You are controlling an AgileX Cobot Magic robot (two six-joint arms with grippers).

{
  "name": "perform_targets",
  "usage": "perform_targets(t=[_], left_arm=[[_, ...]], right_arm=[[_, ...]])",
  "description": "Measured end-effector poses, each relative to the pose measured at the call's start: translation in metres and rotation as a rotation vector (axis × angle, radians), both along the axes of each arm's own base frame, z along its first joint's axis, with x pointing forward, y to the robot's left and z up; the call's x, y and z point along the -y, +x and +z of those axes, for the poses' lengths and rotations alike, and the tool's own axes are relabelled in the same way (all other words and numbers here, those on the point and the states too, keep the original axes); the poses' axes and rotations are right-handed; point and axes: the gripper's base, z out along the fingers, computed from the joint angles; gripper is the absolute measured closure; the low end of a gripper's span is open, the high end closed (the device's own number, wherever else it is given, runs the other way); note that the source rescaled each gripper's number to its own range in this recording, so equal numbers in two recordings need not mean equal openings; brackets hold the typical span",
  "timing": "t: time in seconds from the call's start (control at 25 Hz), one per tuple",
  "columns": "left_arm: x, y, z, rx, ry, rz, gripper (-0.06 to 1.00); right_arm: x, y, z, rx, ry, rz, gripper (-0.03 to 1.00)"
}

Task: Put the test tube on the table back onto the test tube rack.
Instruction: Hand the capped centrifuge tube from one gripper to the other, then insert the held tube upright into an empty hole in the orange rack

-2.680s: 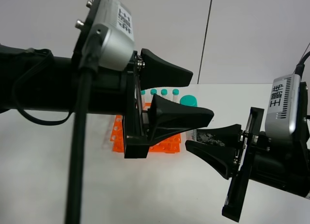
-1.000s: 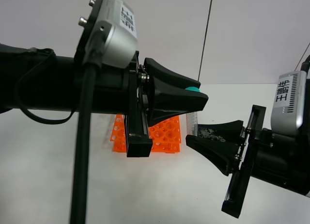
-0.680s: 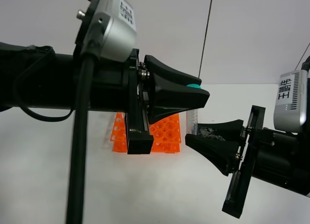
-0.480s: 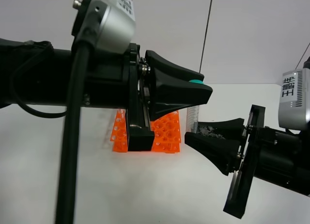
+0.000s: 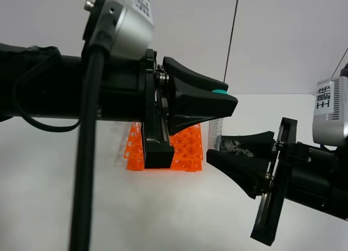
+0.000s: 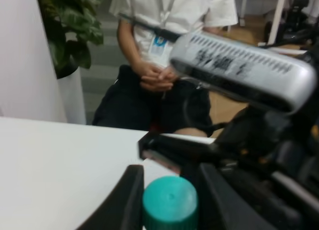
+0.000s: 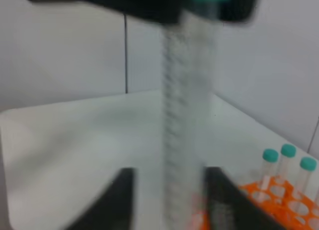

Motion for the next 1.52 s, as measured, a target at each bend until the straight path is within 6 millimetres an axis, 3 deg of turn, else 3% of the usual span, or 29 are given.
perform_targets(t=[0.16,0.36,0.52,0.76,1.0,1.52], left_arm=[[-0.001,0.003,-0.002,0.006,0.020,0.033,0.94],[-0.001,0.004,-0.002,0.007,0.024,0.045,0.94],[-0.001,0.005,-0.002,0.008,0.025,0.047,0.94],[-0.001,0.005,-0.002,0.008,0.026,0.049,0.94],[-0.002,0.005,-0.003,0.009,0.027,0.051,0.94],[-0.002,0.005,-0.003,0.020,0.030,0.048,0.94]], right_arm=[[-0.001,-0.002,0.002,0.014,0.023,0.021,0.28],[-0.001,-0.001,0.003,0.010,0.026,0.015,0.16],[0.003,0.004,-0.003,-0.066,0.004,-0.055,0.01],[0.009,0.011,-0.010,-0.165,-0.022,-0.168,-0.03],[0.010,0.010,-0.017,-0.179,-0.111,-0.163,-0.03],[0.034,0.020,-0.041,-0.394,-0.292,-0.465,-0.03]])
